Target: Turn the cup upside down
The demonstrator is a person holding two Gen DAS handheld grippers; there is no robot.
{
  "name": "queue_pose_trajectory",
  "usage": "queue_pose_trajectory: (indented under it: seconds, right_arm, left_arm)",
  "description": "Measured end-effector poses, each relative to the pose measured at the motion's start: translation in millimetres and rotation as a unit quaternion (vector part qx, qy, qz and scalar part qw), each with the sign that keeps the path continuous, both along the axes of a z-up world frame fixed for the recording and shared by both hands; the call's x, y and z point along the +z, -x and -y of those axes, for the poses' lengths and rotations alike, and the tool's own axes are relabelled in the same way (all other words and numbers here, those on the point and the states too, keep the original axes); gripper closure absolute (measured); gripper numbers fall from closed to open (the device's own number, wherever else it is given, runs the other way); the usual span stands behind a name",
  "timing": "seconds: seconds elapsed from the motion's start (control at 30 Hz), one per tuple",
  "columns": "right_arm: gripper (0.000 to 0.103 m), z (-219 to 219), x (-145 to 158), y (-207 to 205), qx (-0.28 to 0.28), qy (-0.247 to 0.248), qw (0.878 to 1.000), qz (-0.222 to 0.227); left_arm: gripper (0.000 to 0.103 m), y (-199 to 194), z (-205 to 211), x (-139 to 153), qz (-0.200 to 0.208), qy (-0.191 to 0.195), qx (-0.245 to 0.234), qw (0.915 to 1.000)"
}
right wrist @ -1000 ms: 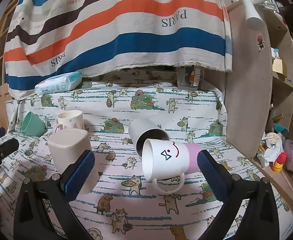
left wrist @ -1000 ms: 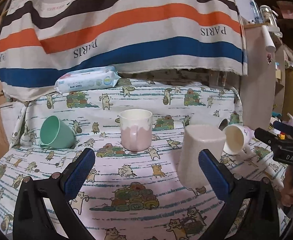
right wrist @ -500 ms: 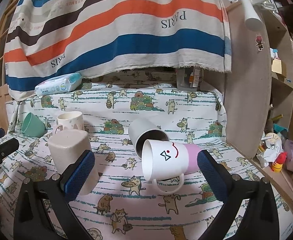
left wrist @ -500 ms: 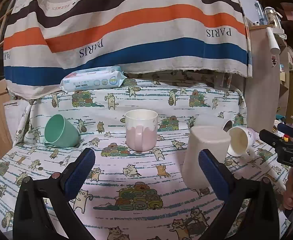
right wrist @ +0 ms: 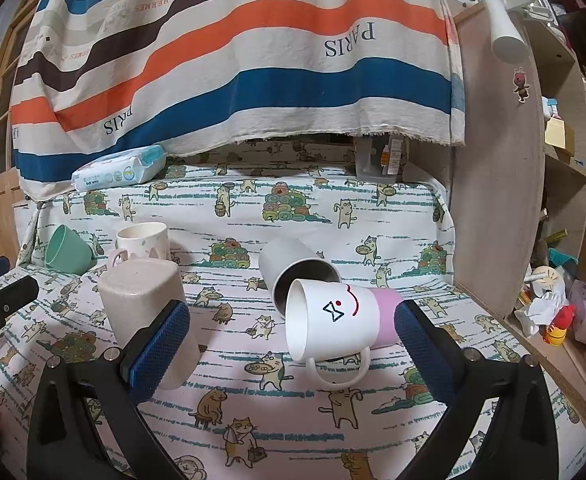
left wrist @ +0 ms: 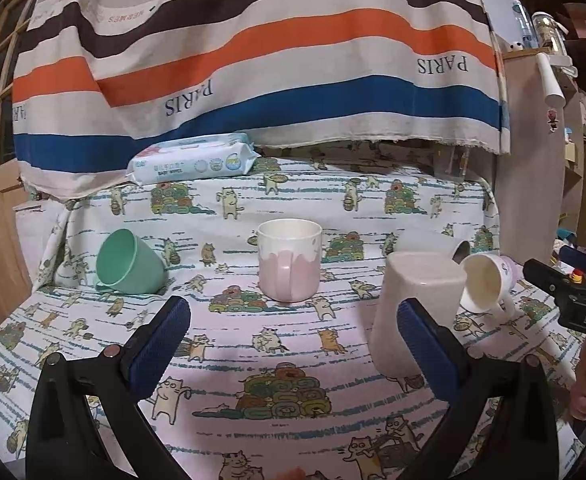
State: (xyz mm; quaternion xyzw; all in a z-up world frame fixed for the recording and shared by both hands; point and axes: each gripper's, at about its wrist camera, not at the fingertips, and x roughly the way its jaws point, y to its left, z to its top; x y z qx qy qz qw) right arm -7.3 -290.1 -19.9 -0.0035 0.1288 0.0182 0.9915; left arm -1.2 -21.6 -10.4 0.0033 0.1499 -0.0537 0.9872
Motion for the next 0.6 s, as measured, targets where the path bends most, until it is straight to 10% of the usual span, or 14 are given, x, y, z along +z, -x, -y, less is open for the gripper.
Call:
queue_pose_trajectory:
  seconds: [0.6]
  right_arm:
    - [0.0, 0.2, 0.2, 0.0, -0.001, 0.0, 1.0, 0.0]
  left_arm:
    - [0.0, -4.4, 1.3, -1.2, -0.01, 0.0, 0.009, 0.9999]
